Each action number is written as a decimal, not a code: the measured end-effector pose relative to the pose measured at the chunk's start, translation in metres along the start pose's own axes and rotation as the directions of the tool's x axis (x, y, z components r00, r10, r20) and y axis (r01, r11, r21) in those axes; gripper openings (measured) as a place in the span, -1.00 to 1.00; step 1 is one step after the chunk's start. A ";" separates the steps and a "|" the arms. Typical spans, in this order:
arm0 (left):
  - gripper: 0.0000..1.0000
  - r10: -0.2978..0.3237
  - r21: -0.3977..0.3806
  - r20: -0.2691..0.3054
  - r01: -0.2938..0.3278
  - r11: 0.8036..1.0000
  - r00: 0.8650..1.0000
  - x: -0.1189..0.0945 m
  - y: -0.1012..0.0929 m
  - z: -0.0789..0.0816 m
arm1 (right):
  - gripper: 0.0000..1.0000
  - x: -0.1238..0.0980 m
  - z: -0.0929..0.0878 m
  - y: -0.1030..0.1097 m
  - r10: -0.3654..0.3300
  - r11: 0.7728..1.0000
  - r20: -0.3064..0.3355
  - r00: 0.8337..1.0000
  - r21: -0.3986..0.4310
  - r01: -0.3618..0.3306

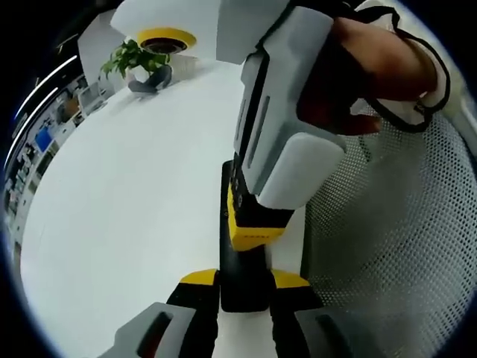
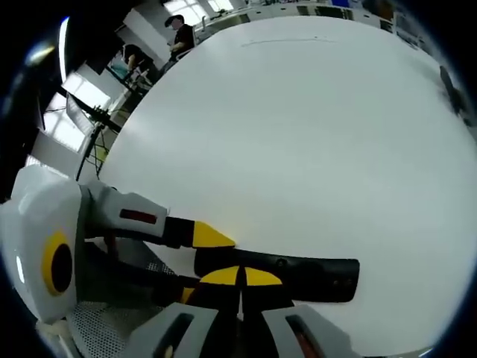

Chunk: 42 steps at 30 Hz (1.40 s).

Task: Press the specified remote control buttons in sequence, fully releasing each button before pressing the next.

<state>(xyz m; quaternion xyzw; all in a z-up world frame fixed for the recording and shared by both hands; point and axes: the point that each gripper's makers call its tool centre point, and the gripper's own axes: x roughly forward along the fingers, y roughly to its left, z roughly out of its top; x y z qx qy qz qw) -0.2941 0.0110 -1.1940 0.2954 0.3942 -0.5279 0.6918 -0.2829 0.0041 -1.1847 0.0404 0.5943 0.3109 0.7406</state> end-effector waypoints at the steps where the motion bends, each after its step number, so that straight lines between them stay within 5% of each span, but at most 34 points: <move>1: -0.49 0.006 -0.006 0.004 -0.006 1.000 1.000 0.000 0.001 0.001 | -1.00 0.000 0.000 0.000 0.003 1.000 0.001 1.000 -0.001 -0.003; 14: -0.51 0.009 -0.004 0.059 -0.009 1.000 0.998 0.000 0.001 0.000 | -1.00 -0.006 0.005 0.012 0.063 0.997 0.020 0.998 -0.043 -0.062; 19: -0.51 0.010 -0.012 0.063 -0.009 1.000 0.998 0.000 0.001 0.000 | -1.00 -0.022 0.017 0.020 0.059 0.989 0.106 0.993 -0.142 -0.043; 28: -0.51 0.012 -0.018 0.071 -0.011 1.000 0.997 0.000 0.001 0.000 | -1.00 -0.060 0.033 0.022 0.044 0.982 0.246 0.968 -0.186 0.003; 32: -0.51 0.011 -0.018 0.071 -0.009 1.000 0.997 -0.001 0.001 0.000 | -1.00 -0.080 0.048 0.024 0.066 0.982 0.355 0.933 -0.188 0.002; 39: -0.52 0.016 -0.032 0.087 -0.013 0.999 0.996 -0.001 0.002 0.000 | -1.00 -0.108 0.054 0.021 0.085 0.986 0.441 0.893 -0.166 -0.012; 42: -0.52 0.019 -0.038 0.096 -0.015 0.999 0.995 -0.001 0.002 0.001 | -1.00 -0.129 0.064 0.021 0.106 0.981 0.538 0.836 -0.194 0.001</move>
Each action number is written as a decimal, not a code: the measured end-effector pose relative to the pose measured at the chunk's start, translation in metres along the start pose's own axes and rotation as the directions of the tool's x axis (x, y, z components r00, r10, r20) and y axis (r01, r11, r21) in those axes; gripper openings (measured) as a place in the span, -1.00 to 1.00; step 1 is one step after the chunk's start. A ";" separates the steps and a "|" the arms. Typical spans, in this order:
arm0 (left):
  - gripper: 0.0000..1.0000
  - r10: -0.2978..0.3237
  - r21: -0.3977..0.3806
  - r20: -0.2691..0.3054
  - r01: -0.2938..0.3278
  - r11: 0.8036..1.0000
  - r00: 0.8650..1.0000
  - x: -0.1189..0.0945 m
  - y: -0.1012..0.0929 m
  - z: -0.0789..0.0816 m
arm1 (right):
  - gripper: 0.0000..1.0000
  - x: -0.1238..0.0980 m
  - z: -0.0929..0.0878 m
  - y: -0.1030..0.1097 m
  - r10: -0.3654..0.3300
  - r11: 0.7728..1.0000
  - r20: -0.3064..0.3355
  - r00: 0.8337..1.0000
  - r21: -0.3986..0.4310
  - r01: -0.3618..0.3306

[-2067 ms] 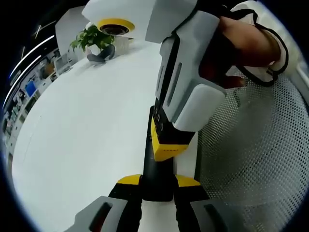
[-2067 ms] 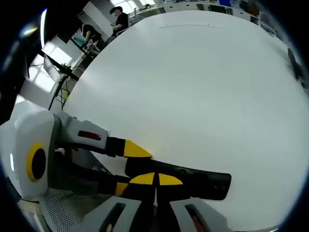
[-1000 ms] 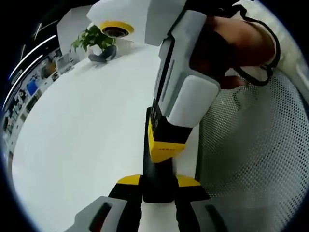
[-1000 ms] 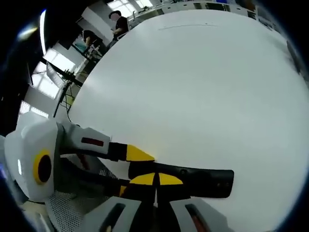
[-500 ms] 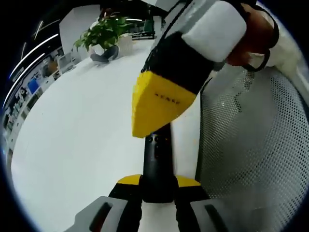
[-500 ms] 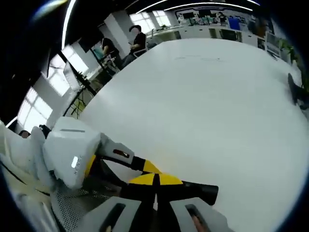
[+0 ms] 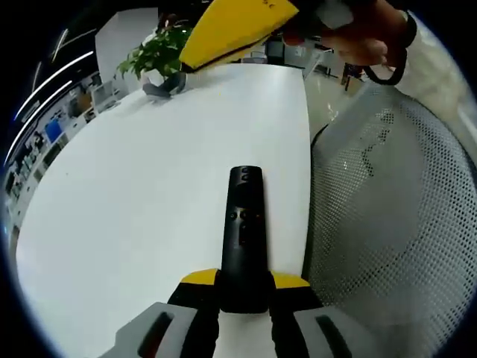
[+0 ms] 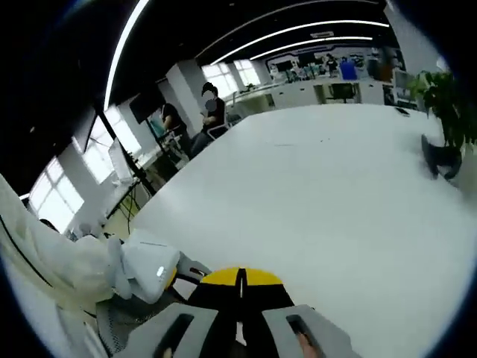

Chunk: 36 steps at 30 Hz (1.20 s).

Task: Press the specified remote control buttons in sequence, fully releasing each button before pressing the next.

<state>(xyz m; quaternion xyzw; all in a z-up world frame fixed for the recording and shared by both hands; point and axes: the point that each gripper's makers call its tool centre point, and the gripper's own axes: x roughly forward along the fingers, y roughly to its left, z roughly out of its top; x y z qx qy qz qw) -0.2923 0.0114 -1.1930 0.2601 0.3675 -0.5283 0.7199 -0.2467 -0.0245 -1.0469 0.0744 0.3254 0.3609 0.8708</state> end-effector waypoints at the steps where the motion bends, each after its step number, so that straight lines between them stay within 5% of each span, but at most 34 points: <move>1: -0.52 0.000 0.000 0.001 0.000 1.000 1.000 0.000 0.000 0.000 | -1.00 -0.005 0.005 -0.002 -0.016 1.000 0.023 1.000 -0.012 0.016; 5: -0.52 0.000 -0.001 0.007 0.001 1.000 1.000 0.000 0.000 0.000 | -0.90 -0.019 0.016 -0.005 -0.034 0.999 0.076 0.997 -0.001 0.034; 14: -0.52 -0.007 0.010 0.003 0.007 1.000 1.000 0.000 0.000 0.000 | -0.10 -0.045 0.039 -0.017 -0.134 0.987 0.229 0.964 -0.055 0.150; 19: -0.52 0.003 -0.006 0.033 -0.003 1.000 0.999 0.002 0.003 0.003 | -0.08 -0.055 0.038 -0.025 -0.179 0.975 0.244 0.953 -0.082 0.204; 22: -0.52 0.003 0.003 0.036 -0.003 1.000 0.999 0.002 0.002 0.004 | 0.13 -0.059 0.037 -0.026 -0.185 0.974 0.264 0.947 -0.079 0.212; 29: -0.53 0.004 0.014 0.033 -0.005 1.000 0.999 0.002 0.003 0.004 | 0.67 -0.078 0.049 -0.037 -0.266 0.944 0.367 0.891 -0.087 0.318; 36: -0.54 0.018 0.035 0.013 -0.018 0.999 1.000 0.001 0.010 0.004 | 0.95 -0.086 0.043 -0.050 -0.325 0.921 0.357 0.876 -0.091 0.378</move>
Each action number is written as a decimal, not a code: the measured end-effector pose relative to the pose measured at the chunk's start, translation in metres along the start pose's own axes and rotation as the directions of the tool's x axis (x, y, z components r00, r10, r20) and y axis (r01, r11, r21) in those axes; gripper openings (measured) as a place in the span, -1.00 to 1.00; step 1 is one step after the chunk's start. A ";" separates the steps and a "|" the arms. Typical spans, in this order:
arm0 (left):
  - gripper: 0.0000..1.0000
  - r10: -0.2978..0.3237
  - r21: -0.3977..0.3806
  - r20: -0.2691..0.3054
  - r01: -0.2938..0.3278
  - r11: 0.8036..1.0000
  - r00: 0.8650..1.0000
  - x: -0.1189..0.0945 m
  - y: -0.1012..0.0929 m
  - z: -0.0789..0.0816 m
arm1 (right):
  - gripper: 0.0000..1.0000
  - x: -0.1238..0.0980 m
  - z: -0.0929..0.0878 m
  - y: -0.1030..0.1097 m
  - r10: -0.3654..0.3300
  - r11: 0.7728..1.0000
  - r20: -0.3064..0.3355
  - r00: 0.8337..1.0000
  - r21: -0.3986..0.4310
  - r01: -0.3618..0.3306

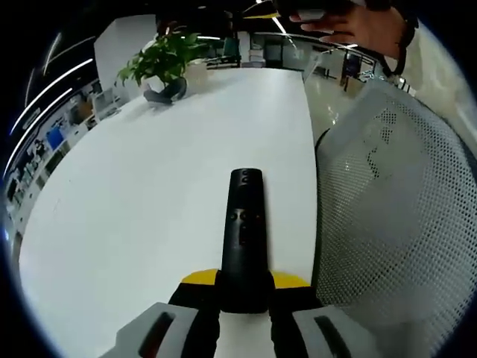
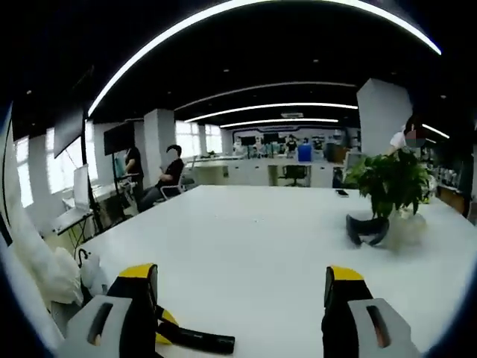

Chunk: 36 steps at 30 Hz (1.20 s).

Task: Press the specified remote control buttons in sequence, fully releasing each button before pressing the next.

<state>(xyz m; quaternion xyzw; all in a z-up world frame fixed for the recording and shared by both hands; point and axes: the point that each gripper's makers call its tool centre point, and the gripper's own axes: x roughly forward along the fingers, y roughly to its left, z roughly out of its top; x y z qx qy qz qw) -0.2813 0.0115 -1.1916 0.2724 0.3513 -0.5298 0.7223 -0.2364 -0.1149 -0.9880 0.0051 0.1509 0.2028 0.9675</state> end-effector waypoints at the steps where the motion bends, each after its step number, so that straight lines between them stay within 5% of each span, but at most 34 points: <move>1: -0.54 -0.007 0.002 -0.006 0.007 1.000 1.000 0.000 0.002 -0.001 | 0.98 -0.001 0.000 -0.002 -0.008 1.000 0.003 1.000 0.002 0.008; 17: -0.54 -0.033 0.034 -0.060 0.035 0.999 0.998 0.001 0.036 -0.002 | 0.98 0.000 -0.007 -0.012 -0.026 1.000 -0.031 0.999 -0.004 0.026; 36: -0.54 0.010 0.083 -0.102 -0.002 0.997 0.995 0.009 0.117 0.008 | 0.98 0.003 -0.017 -0.030 -0.052 0.999 -0.082 0.995 0.007 0.053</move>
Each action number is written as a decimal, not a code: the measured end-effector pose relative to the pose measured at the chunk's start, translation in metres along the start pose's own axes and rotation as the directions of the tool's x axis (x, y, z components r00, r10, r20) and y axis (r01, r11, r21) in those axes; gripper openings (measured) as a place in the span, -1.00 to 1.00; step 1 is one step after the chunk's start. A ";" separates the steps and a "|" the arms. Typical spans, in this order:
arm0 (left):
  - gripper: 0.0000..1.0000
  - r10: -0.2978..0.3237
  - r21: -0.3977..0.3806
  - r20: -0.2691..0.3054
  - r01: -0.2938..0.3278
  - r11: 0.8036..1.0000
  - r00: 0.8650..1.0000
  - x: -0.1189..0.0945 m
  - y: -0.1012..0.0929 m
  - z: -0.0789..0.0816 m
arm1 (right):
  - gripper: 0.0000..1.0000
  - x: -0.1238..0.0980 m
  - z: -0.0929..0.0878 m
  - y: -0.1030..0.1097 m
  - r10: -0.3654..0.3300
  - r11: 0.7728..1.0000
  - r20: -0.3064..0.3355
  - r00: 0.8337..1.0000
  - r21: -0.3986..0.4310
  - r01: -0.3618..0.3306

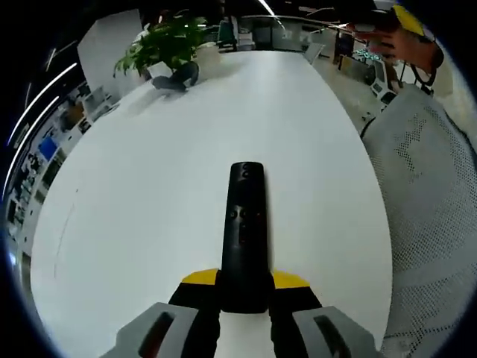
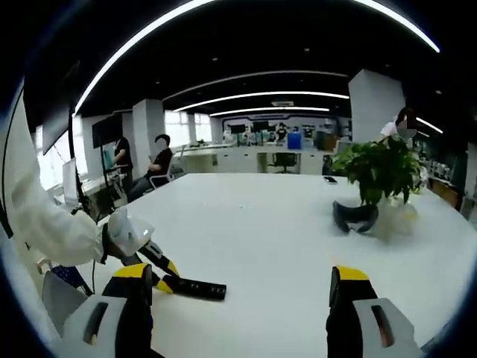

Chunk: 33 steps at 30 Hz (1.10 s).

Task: Press the specified remote control buttons in sequence, fully releasing each button before pressing the next.

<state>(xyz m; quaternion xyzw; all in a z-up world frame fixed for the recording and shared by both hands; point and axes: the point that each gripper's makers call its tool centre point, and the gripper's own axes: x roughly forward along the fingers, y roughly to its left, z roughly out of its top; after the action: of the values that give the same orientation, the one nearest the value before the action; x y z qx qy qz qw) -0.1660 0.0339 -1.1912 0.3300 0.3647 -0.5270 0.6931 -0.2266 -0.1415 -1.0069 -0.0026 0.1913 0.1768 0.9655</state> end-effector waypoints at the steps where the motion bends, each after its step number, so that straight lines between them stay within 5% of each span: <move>1: -0.54 0.005 -0.002 -0.002 -0.005 1.000 1.000 -0.001 0.007 0.000 | 0.98 0.001 0.000 -0.001 -0.002 1.000 0.000 1.000 0.001 0.002; 24: -0.54 0.031 0.146 -0.090 -0.018 0.989 0.995 0.012 0.095 0.004 | 0.96 0.015 -0.008 -0.010 -0.028 0.999 -0.058 0.998 0.015 0.029; 33: -0.54 0.026 0.122 -0.092 -0.015 0.992 0.995 0.015 0.128 0.007 | 0.96 0.022 -0.009 -0.014 -0.026 1.000 -0.073 0.997 0.010 0.027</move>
<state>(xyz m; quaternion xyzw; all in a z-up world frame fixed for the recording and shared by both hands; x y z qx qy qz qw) -0.0381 0.0497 -1.1906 0.3995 0.3609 -0.5248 0.6594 -0.2060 -0.1473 -1.0242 -0.0062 0.2271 0.1626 0.9602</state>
